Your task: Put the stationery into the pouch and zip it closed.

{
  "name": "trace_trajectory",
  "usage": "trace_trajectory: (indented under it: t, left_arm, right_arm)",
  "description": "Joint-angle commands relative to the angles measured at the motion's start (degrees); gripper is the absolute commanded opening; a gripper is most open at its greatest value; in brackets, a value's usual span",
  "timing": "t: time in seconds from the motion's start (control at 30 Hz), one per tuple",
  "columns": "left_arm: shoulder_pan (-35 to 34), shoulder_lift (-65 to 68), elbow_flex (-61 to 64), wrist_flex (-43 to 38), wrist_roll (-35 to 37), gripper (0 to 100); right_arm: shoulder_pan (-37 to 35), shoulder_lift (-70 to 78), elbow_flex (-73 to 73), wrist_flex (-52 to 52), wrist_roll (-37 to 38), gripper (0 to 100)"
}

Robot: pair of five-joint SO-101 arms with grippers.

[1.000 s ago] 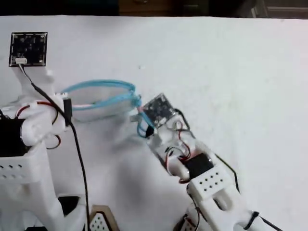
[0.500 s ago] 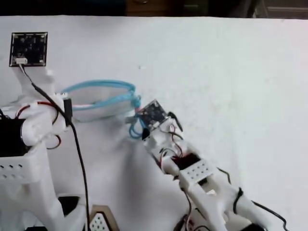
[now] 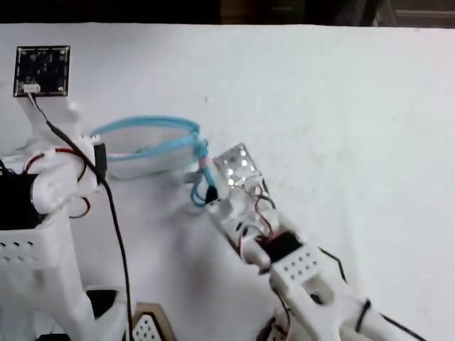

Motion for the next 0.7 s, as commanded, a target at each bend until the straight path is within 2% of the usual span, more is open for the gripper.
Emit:
trace_trajectory:
  t: [0.0,0.13,0.33,0.43,0.67]
  left_arm:
    - [0.0,-0.6,-0.3,-1.1,-0.2,2]
    - [0.1,-0.6,-0.3,-1.1,-0.2,2]
    - [0.2,-0.6,-0.3,-1.1,-0.2,2]
    - [0.2,-0.6,-0.3,-1.1,-0.2,2]
    - [0.1,-0.6,-0.3,-1.1,-0.1,2]
  right_arm:
    - [-3.4,-8.6,0.4,2.4,-4.0,31.4]
    - [-4.0,-7.1,5.4,-2.9,-5.7,31.4]
    - [1.6,1.7,6.3,-13.5,-5.3,31.4]
    - [2.2,7.4,5.7,-18.2,-5.2,31.4]
    - [2.5,22.2,-3.9,-19.0,-5.6,31.4]
